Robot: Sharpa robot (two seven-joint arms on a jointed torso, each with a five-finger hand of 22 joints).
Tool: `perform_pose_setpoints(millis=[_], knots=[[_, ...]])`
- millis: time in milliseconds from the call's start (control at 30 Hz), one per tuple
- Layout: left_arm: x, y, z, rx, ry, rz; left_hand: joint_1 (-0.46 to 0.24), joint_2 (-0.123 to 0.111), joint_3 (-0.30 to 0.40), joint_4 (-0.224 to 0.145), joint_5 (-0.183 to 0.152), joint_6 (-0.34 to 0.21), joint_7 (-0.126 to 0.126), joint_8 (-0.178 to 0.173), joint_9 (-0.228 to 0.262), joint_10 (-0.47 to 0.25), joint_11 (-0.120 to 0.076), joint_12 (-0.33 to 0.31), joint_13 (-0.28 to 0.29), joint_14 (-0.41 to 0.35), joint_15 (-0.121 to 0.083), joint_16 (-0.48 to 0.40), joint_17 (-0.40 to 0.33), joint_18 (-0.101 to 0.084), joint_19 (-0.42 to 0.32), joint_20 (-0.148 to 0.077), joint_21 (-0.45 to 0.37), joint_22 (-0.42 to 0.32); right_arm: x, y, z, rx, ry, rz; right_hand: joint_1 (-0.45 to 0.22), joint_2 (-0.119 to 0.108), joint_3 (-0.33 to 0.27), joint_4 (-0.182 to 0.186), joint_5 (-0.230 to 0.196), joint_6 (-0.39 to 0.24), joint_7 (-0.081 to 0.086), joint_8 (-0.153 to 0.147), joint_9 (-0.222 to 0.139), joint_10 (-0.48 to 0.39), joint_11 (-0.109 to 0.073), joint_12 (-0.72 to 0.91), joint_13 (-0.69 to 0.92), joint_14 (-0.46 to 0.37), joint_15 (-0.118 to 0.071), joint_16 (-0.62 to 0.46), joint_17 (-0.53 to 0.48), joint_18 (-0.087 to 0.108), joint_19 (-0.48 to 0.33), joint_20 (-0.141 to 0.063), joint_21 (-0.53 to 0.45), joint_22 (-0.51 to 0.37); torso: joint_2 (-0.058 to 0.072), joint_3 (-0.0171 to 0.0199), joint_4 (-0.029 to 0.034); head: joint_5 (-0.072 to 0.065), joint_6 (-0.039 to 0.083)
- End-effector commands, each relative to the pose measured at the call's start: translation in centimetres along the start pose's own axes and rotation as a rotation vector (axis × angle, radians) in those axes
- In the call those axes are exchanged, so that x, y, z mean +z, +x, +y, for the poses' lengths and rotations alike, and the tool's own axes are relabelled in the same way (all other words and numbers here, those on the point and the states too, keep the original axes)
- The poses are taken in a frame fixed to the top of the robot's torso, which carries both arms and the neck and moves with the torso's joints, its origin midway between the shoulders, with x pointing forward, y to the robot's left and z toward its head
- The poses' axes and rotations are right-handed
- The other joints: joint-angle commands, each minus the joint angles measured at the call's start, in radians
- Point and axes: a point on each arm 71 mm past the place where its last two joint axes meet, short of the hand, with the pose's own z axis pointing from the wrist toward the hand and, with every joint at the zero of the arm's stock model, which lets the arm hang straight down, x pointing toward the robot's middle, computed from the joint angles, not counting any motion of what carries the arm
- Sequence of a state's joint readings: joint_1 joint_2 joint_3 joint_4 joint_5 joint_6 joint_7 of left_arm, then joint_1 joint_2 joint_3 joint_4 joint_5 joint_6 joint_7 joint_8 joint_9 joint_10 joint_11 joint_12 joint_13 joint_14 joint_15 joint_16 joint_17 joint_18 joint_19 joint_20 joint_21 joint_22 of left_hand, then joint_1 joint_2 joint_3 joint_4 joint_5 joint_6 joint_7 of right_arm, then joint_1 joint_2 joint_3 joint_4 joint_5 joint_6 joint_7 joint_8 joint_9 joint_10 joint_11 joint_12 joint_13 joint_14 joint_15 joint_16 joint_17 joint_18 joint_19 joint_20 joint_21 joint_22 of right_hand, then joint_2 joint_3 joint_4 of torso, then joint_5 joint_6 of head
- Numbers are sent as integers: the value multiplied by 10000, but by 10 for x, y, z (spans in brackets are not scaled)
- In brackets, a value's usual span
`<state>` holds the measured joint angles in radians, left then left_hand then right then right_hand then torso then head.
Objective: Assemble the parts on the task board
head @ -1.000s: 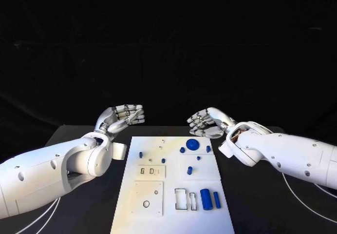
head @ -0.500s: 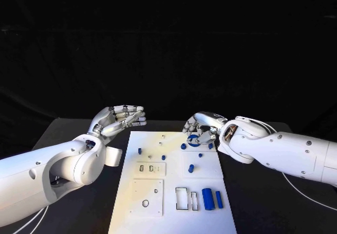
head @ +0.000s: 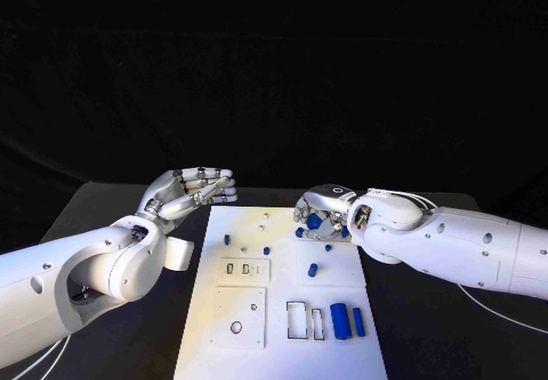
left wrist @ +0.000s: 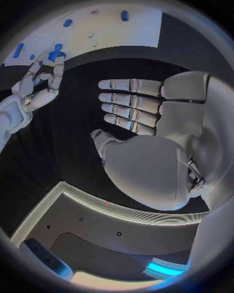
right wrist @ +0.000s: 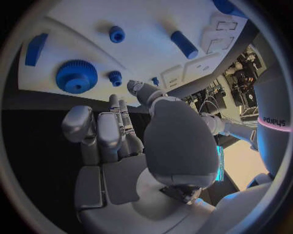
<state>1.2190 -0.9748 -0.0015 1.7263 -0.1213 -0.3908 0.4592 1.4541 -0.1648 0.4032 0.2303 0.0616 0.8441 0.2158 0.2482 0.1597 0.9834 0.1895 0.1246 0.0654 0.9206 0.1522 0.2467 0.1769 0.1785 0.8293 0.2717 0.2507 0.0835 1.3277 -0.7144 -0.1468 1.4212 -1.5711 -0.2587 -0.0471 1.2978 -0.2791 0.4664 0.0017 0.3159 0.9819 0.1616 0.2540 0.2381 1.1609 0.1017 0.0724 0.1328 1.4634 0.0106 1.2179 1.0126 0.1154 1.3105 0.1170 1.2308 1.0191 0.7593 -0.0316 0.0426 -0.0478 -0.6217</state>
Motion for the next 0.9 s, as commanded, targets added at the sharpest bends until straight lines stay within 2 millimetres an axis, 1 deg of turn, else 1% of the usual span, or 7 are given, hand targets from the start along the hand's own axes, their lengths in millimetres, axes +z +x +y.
perform_pose_setpoints(millis=[33,100,200,333,467,600,900], knots=[[0,3,-2,-65,41,274,14,-92,63,-12,-31,-5,295,-30,-15,30,37,-38,-5,6,38,-41,11,58,60,0,-2,-14,1,3,-2,-708,243,366,78,7,-23,48,-16,4,59,-57,17,-77,-17,-38,15,175,32,111,121,-161,77,-12,111,155,56,-19,22,-2,1],[0,3,-3,-67,40,283,14,-92,63,-12,-31,-5,295,-30,-15,30,37,-38,-5,6,38,-41,11,58,60,0,-2,-14,2,3,-2,-793,292,364,92,19,-6,61,1,14,56,-55,29,-85,-17,-39,20,183,35,193,197,-176,110,-8,194,271,64,-35,35,-5,-9],[0,3,-3,-68,32,294,6,-96,65,-11,-31,-9,299,-34,-17,27,40,-46,-6,1,41,-48,11,58,58,1,-6,-18,2,3,-3,-876,342,354,110,31,23,78,21,32,52,-51,44,-93,-17,-40,27,197,37,316,329,-201,164,-3,315,445,89,-39,44,6,-7],[0,2,-3,-70,18,304,6,-96,65,-11,-31,-9,299,-34,-17,27,40,-46,-6,1,41,-48,11,58,58,1,-6,-18,3,3,-2,-934,364,380,124,53,68,105,35,59,44,-41,65,-90,-20,-35,35,215,39,454,477,-237,246,2,475,681,115,-24,32,24,-6],[0,2,-4,-65,11,302,-6,-99,69,-10,-31,-14,305,-41,-20,22,46,-61,-6,-6,45,-58,12,57,56,3,-12,-24,4,5,-1,-946,347,443,141,91,156,143,43,97,31,-25,93,-52,-30,-20,49,239,36,620,654,-274,333,4,650,937,154,-24,3,56,-2],[0,2,-4,-63,10,307,-6,-99,69,-10,-31,-14,305,-41,-20,22,46,-61,-6,-6,45,-58,12,57,56,3,-12,-24,5,7,0,-940,336,476,138,115,279,200,43,160,2,8,135,38,-53,6,70,250,24,766,793,-303,397,0,805,1160,180,-17,8,44,-10],[0,1,-5,-58,9,319,-20,-100,74,-9,-32,-20,312,-48,-23,17,51,-76,-7,-11,50,-68,13,56,53,5,-19,-30,7,8,0,-911,344,517,84,164,458,323,37,253,-44,68,210,185,-96,36,102,266,-3,955,978,-346,485,-16,1011,1467,221,-29,34,41,-41]])
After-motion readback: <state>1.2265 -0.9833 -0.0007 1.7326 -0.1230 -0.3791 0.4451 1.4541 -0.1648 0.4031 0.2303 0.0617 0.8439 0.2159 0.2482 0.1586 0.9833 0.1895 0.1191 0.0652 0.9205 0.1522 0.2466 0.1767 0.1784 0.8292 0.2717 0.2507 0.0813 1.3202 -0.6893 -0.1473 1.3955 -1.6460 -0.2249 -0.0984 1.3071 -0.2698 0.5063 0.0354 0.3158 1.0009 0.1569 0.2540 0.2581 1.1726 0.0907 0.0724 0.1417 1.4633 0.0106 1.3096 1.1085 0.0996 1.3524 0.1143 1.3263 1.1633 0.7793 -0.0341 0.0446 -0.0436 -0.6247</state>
